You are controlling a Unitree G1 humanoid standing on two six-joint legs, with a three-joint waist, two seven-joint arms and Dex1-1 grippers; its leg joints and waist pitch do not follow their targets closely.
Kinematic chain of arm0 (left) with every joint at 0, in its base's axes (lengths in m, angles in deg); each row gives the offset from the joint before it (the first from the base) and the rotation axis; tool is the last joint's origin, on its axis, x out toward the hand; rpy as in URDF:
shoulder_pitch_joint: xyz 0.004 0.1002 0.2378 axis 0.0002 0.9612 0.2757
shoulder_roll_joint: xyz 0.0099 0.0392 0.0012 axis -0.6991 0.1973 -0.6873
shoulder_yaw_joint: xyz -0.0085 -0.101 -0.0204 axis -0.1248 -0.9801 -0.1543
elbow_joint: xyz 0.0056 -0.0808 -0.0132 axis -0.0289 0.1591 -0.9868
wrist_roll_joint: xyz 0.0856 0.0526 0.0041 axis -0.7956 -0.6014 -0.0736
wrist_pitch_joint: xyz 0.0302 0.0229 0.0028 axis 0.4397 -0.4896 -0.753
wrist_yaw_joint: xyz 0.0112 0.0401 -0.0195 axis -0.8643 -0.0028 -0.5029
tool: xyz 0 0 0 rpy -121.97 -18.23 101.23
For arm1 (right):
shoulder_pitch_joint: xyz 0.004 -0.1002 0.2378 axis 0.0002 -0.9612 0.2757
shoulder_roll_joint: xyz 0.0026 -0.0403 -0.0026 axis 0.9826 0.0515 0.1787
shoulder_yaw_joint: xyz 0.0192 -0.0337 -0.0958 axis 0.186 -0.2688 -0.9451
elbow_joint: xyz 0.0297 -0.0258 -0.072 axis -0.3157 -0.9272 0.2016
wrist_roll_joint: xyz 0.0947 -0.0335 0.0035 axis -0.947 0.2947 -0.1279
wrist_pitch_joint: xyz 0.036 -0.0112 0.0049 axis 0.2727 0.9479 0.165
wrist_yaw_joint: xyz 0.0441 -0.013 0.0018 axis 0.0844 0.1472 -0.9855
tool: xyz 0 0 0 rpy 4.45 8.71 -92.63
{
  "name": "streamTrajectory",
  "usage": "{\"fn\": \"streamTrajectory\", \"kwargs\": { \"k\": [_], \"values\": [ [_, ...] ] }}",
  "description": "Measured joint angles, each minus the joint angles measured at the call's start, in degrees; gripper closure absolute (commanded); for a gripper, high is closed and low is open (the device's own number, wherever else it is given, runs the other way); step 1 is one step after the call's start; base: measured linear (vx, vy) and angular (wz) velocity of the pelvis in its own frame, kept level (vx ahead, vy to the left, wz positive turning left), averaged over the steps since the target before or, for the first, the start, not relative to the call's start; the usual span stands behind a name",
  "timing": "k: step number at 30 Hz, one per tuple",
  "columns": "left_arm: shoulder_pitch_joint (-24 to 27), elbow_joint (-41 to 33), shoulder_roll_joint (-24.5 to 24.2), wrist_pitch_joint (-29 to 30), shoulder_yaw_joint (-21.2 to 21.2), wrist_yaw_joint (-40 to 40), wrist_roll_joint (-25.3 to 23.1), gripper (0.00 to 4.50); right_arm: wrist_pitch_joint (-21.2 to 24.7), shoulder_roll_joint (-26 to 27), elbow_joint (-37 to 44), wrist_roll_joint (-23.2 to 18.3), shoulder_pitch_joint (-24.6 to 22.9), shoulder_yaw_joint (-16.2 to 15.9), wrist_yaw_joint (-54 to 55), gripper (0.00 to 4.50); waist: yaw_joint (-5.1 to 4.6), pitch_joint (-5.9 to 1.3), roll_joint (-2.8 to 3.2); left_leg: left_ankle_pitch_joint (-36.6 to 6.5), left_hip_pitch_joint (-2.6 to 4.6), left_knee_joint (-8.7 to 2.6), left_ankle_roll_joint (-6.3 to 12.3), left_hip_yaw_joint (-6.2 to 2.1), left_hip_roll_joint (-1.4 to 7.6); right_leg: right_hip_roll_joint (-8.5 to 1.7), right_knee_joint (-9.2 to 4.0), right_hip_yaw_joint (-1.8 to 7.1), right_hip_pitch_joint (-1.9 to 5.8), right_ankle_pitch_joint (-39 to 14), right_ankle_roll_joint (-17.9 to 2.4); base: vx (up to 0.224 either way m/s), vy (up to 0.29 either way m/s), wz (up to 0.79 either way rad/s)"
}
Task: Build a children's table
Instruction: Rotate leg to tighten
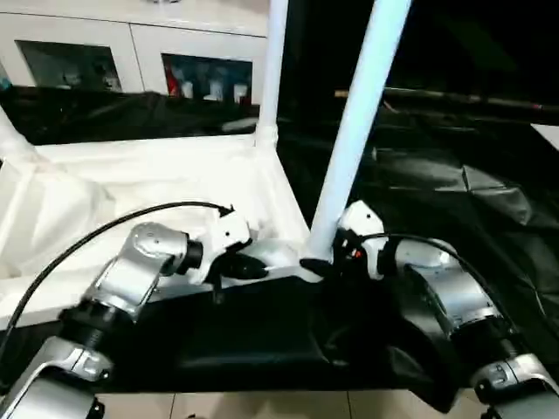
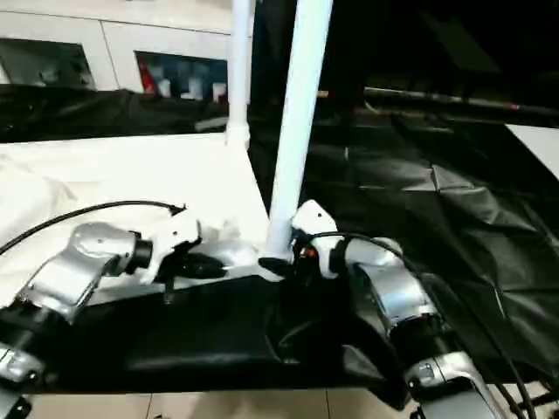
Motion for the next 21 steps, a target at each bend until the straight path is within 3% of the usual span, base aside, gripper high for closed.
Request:
{"fn": "streamTrajectory", "kwargs": {
  "k": [11, 21],
  "values": [
    [0.4, -1.0, -0.1, 1.0, 0.0, 0.0, 0.1, 4.5, 0.4, 0.0, 0.3, -0.6, -0.5, 0.0, -1.6, 1.7, 0.0, 0.0, 0.0, 0.0, 0.0, 0.0, 0.0, 0.0, 0.0, 0.0, 0.01, 0.0, 0.0, 0.0, 0.0, 0.0, 0.0, 0.0],
    [0.4, -1.0, -0.1, 1.3, -0.1, 0.2, 0.0, 4.5, 1.4, 0.8, 0.8, -0.9, -1.0, 0.7, -0.7, 1.79, 0.0, 0.0, 0.0, 0.0, 0.04, 0.03, 0.0, 0.0, 0.0, 0.0, 0.05, 0.0, 0.03, 0.0, 0.0, 0.0, 0.0, 0.0]
  ]
}}
